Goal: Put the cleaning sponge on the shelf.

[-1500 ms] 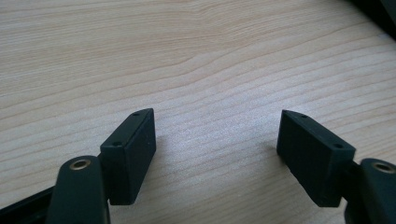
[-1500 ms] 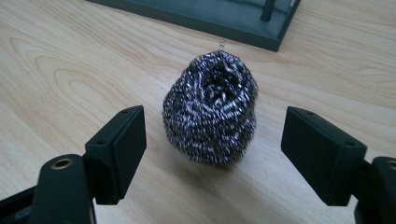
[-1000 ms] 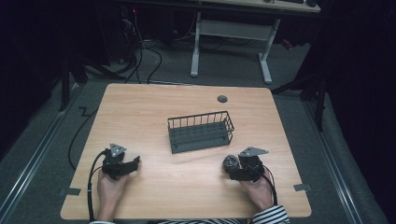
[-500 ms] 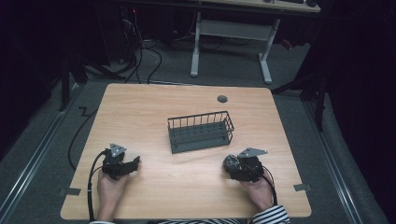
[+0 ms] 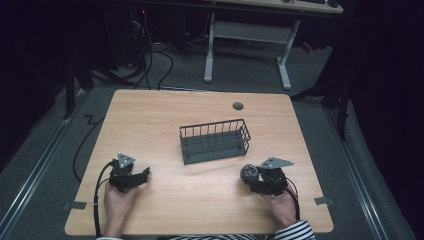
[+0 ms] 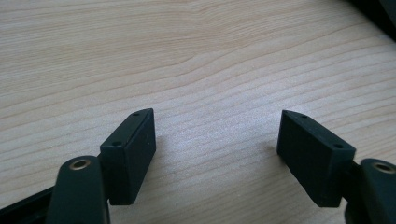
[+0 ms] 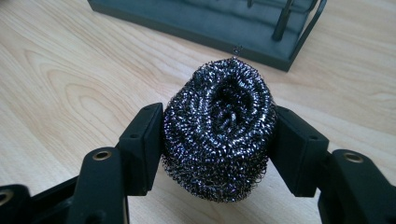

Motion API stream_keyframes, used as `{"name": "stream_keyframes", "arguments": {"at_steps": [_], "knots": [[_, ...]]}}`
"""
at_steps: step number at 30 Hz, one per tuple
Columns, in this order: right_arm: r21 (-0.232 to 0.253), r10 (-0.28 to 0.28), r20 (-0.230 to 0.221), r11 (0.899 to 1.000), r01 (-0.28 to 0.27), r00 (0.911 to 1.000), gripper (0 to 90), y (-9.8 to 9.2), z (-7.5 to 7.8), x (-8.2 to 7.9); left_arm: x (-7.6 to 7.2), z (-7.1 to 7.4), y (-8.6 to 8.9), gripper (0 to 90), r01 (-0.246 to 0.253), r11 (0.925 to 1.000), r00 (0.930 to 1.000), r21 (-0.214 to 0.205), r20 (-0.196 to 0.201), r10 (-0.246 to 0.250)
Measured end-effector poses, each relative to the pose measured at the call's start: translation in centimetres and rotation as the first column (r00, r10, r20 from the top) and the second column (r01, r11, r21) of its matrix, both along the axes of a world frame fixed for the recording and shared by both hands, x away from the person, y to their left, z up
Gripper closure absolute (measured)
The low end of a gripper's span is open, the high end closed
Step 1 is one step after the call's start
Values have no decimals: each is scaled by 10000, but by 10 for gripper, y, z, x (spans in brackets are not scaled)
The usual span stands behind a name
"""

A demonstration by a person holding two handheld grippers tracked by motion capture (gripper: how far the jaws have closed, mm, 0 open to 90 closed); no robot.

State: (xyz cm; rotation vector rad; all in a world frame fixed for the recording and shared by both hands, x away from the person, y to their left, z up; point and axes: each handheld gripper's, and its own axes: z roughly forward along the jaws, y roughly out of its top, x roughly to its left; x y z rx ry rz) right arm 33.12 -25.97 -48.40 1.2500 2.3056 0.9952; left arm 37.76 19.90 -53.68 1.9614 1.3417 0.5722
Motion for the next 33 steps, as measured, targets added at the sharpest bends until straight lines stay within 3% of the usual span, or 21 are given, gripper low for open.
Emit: {"name": "stream_keyframes", "arguments": {"at_steps": [11, 23, 33], "knots": [[1217, 294, -97, 9922, -280, 9995, 404, -7, 28, 12, 0, 0, 0, 278, 23, 10000, 10000, 19, 8, -23], [1357, 218, 253, 9904, -250, 9994, 404, -12, 52, 23, 0, 0, 0, 273, 57, 10000, 10000, -19, -20, -57], [1170, 568, 667, 9911, -643, 9962, 405, -3, 84, 41, 0, 0, 0, 273, 43, 10000, 10000, 16, 7, -43]]}}
